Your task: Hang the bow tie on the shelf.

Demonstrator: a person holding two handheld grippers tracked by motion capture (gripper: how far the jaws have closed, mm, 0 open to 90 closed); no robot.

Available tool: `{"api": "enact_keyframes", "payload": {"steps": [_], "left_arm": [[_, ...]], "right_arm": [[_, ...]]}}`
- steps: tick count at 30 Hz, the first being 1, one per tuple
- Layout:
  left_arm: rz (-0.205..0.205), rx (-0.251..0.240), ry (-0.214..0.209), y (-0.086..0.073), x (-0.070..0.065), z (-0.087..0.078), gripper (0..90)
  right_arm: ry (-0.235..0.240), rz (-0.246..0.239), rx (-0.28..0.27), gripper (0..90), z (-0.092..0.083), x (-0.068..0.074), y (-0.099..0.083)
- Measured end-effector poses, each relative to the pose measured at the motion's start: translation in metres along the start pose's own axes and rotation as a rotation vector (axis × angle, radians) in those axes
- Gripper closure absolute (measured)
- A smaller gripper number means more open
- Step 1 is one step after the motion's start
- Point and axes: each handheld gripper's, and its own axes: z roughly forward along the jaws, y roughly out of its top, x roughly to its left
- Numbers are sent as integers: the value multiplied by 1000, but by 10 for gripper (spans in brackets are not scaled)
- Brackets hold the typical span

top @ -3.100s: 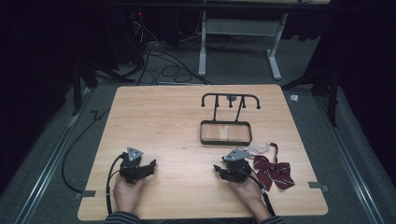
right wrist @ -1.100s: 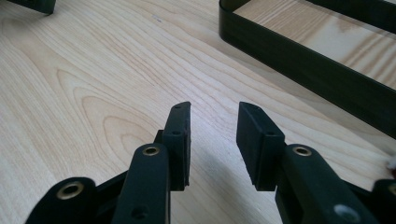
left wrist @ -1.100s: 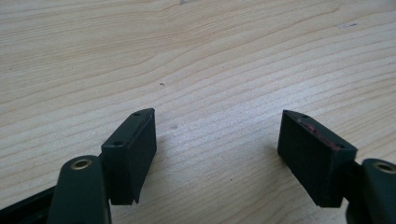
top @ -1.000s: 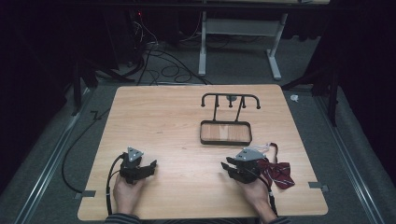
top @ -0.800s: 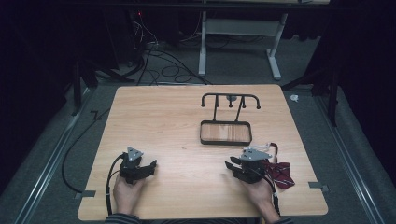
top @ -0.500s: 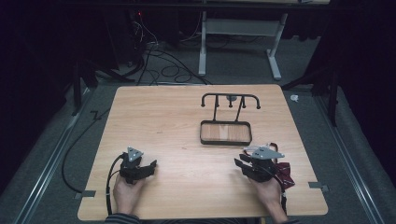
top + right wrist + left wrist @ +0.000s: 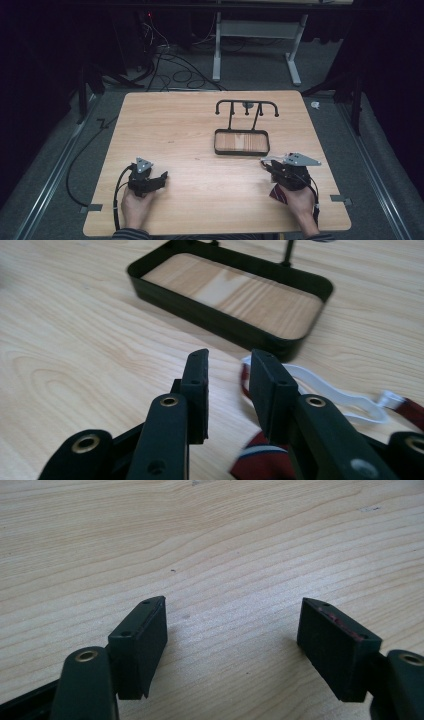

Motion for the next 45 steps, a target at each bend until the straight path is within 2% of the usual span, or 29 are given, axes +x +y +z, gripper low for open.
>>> {"api": "enact_keyframes", "payload": {"steps": [13,18,21,31,41,45], "left_arm": [[4,2,4,0,-1,0,291],[9,3,8,0,-1,0,291],[9,3,9,0,-1,0,291],[8,2,9,0,-1,0,292],[9,3,9,0,-1,0,292],[7,3,9,0,-1,0,292]], "right_arm": [[-102,47,7,705,-15,-41,1],[-121,55,24,699,-13,-51,0],[-141,76,49,697,-10,-61,-1],[-161,94,87,697,3,-73,-2],[-174,64,118,711,18,-77,6],[-185,76,130,715,21,-85,9]]}}
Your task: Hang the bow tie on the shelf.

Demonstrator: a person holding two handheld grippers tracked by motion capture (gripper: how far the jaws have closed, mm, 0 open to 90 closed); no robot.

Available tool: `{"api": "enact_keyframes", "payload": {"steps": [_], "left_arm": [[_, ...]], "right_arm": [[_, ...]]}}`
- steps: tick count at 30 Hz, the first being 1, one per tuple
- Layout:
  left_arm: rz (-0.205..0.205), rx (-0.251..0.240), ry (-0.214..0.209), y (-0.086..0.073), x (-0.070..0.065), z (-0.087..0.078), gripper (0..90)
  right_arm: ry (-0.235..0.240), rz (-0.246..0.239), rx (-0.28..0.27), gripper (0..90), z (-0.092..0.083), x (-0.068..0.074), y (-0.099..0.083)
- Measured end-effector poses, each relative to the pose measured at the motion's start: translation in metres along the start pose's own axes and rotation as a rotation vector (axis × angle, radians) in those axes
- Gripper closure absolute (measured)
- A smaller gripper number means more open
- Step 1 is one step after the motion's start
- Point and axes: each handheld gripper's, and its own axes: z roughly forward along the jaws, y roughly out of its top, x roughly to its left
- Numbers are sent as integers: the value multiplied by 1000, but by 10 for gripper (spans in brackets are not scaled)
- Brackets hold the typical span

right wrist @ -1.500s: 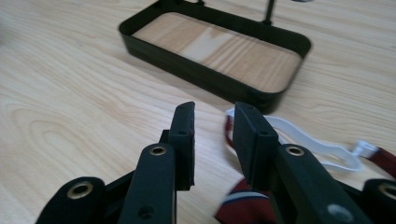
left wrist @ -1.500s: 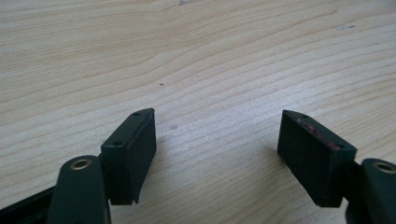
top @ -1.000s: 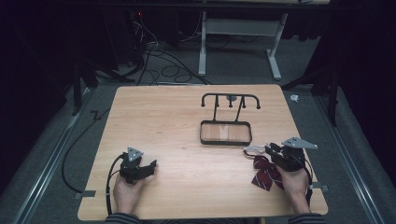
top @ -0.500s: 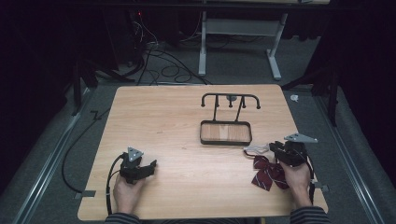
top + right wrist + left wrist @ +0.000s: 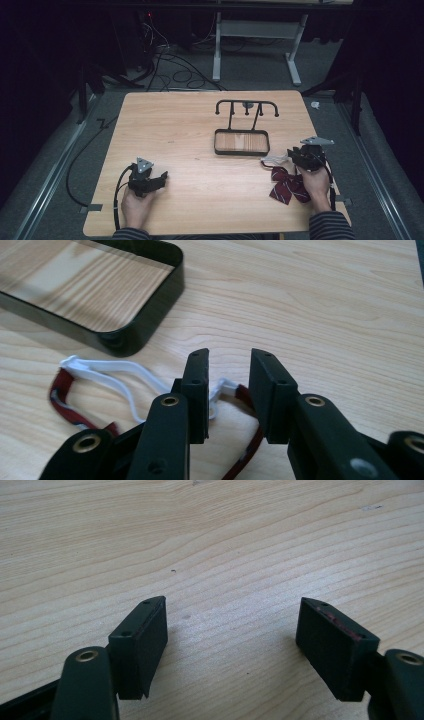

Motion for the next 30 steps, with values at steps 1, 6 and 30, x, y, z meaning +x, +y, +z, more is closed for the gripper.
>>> {"api": "enact_keyframes", "payload": {"steps": [1,6,30], "left_arm": [[0,0,0,0,0,0,292],[-2,-2,0,0,0,0,293],[-1,-2,1,0,0,0,293]], "right_arm": [[-1,3,9,715,2,-2,1],[0,0,40,705,10,-7,4],[27,20,97,778,27,-15,0]]}}
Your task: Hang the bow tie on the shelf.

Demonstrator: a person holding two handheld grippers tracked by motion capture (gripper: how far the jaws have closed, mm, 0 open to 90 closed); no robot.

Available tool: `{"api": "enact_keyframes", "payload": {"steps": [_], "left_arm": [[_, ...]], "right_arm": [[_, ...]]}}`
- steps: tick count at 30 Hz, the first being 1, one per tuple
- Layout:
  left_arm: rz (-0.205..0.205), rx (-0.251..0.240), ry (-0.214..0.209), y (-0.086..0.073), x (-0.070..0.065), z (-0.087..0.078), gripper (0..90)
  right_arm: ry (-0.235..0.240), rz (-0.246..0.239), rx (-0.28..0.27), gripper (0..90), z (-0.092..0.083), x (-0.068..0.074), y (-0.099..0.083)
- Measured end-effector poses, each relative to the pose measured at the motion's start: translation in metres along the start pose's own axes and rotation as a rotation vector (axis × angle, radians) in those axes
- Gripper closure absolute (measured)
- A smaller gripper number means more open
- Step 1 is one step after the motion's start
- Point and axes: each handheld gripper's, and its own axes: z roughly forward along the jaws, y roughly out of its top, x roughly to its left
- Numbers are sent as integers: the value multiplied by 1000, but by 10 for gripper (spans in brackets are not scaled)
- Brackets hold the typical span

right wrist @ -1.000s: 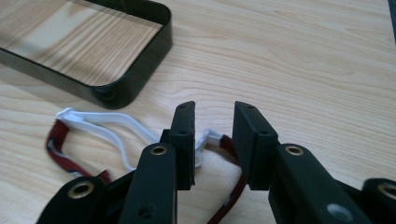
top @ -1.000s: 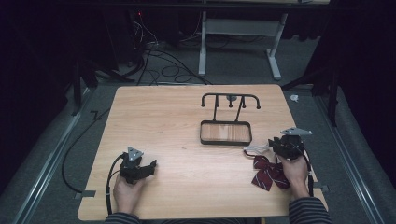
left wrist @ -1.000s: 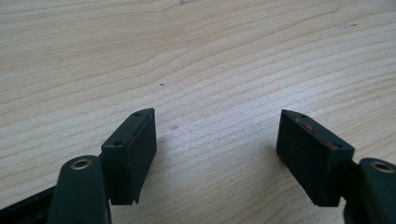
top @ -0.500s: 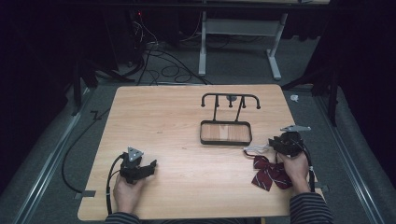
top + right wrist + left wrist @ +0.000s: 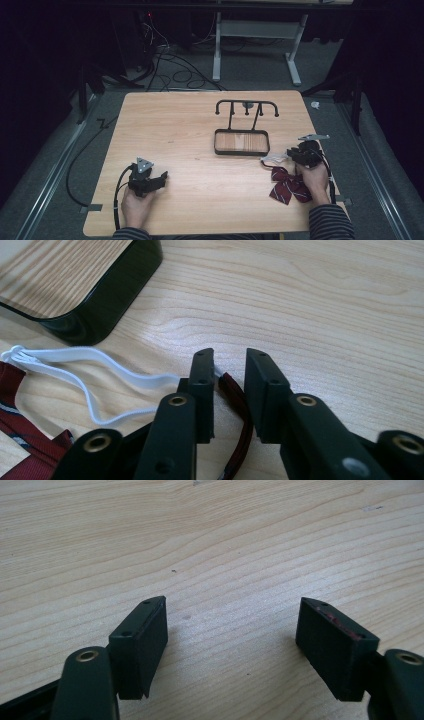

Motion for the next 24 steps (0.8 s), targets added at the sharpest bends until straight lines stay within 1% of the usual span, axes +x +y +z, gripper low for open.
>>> {"api": "enact_keyframes", "payload": {"steps": [3,4,7,8,11,13,16,21,24], "left_arm": [[0,1,-1,0,0,0,293],[0,0,0,0,0,0,293],[-1,-1,0,0,0,0,293],[0,0,0,0,0,0,293],[-1,0,0,0,0,0,293],[-1,0,0,0,0,0,293],[-1,0,0,0,0,0,293],[-1,0,0,0,0,0,291],[0,0,0,0,0,0,291]], "right_arm": [[6,-3,14,825,2,0,-1],[8,-7,16,857,3,1,-1],[12,-12,17,873,3,2,-1],[11,-20,11,876,3,2,-1],[17,-24,-4,880,-1,4,0],[19,-24,-20,881,-6,5,1],[14,-40,-46,881,-15,9,2],[9,-66,-108,883,-35,14,3],[6,-81,-125,883,-45,17,4]]}}
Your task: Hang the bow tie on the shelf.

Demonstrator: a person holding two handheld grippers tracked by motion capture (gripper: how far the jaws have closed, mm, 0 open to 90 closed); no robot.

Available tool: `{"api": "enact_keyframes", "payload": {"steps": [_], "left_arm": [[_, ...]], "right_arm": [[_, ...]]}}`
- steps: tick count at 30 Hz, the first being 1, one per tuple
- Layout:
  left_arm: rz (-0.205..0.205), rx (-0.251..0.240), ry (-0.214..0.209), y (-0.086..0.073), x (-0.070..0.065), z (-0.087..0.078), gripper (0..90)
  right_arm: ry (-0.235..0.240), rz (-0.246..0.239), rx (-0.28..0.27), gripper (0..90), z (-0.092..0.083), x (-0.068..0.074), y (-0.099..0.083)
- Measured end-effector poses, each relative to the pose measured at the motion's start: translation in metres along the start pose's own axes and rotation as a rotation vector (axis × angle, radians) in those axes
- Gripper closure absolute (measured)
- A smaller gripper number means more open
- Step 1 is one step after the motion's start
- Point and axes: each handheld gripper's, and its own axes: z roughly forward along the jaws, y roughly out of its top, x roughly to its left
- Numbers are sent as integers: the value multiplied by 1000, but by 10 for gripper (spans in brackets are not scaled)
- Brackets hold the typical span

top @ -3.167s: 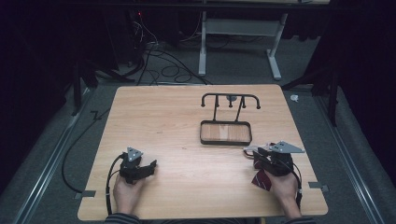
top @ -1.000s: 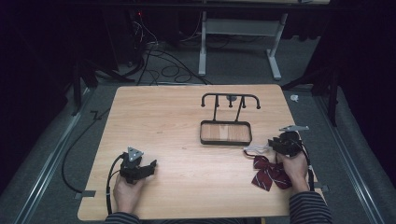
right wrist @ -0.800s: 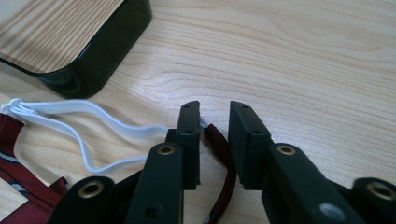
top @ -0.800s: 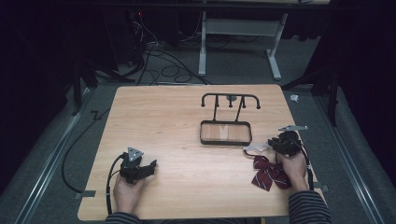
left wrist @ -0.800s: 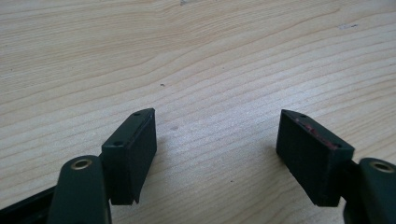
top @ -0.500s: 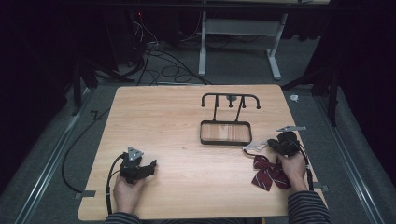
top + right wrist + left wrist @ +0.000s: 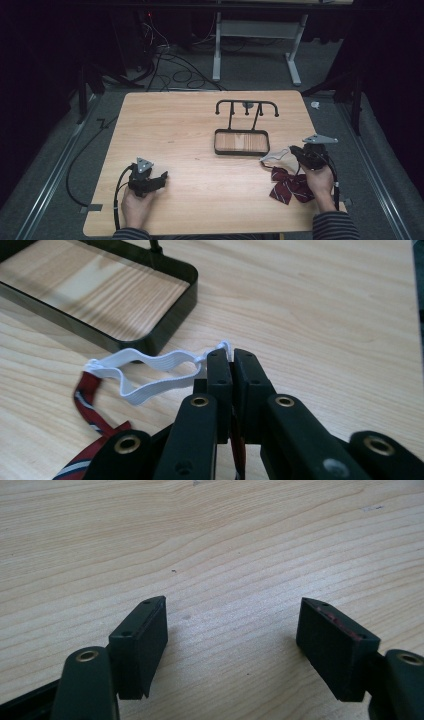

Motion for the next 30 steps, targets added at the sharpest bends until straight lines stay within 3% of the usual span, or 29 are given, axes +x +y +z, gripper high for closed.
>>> {"api": "enact_keyframes", "payload": {"steps": [8,15,30], "left_arm": [[-2,-1,-2,0,0,0,289],[-4,-1,-4,0,1,0,291],[-6,-1,-8,0,1,0,290]], "right_arm": [[0,-39,-68,884,-27,11,13],[39,-65,-141,885,-49,22,31],[68,-162,-222,885,-72,48,58]]}}
